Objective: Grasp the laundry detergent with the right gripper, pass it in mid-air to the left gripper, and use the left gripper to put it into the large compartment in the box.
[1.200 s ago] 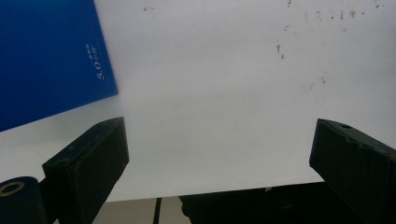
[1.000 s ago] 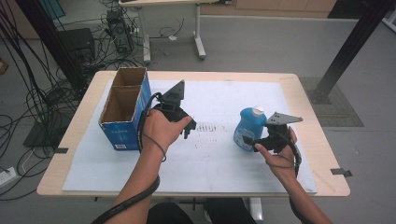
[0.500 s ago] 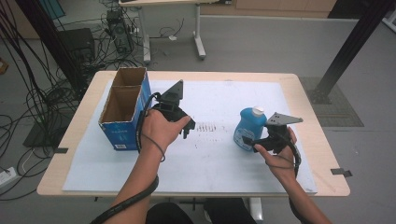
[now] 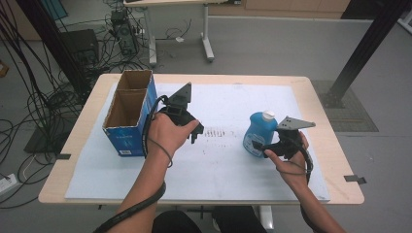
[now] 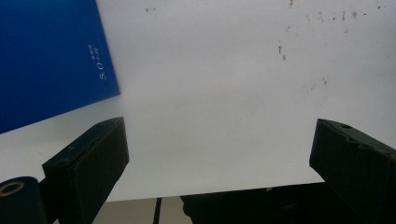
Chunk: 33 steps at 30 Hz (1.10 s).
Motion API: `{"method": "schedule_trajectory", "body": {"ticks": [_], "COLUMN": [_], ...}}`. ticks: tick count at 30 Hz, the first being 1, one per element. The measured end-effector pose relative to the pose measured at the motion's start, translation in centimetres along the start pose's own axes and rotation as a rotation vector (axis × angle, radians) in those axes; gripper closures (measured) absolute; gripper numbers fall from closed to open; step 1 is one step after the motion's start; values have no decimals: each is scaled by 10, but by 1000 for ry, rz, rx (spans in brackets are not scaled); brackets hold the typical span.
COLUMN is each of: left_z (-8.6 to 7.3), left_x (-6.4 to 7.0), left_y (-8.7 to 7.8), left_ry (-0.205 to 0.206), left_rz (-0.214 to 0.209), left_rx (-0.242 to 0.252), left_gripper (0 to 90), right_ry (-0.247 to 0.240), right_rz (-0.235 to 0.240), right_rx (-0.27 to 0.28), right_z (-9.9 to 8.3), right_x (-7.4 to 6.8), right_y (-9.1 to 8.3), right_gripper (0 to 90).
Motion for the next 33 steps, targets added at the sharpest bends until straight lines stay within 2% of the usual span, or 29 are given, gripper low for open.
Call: {"method": "schedule_trajectory", "body": {"ticks": [33], "left_z": [1], "left_x": [0], "left_y": [-1], "left_ry": [4], "left_rz": [11], "left_rx": [0], "left_gripper": [50], "right_ry": [-23], "right_rz": [7], "right_rx": [-8], "right_z": [0], "right_x": [-1], "right_y": [3], "right_gripper": [14]}}
Point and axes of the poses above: each handheld gripper's, and its own axes: y roughly forward along the jaws, z roughly out of its top, x roughly to its right, the point moved 8 cm from there along y, roughly forward along the jaws, and after that the axes turned 4 degrees about -y, right-handed, at the moved point
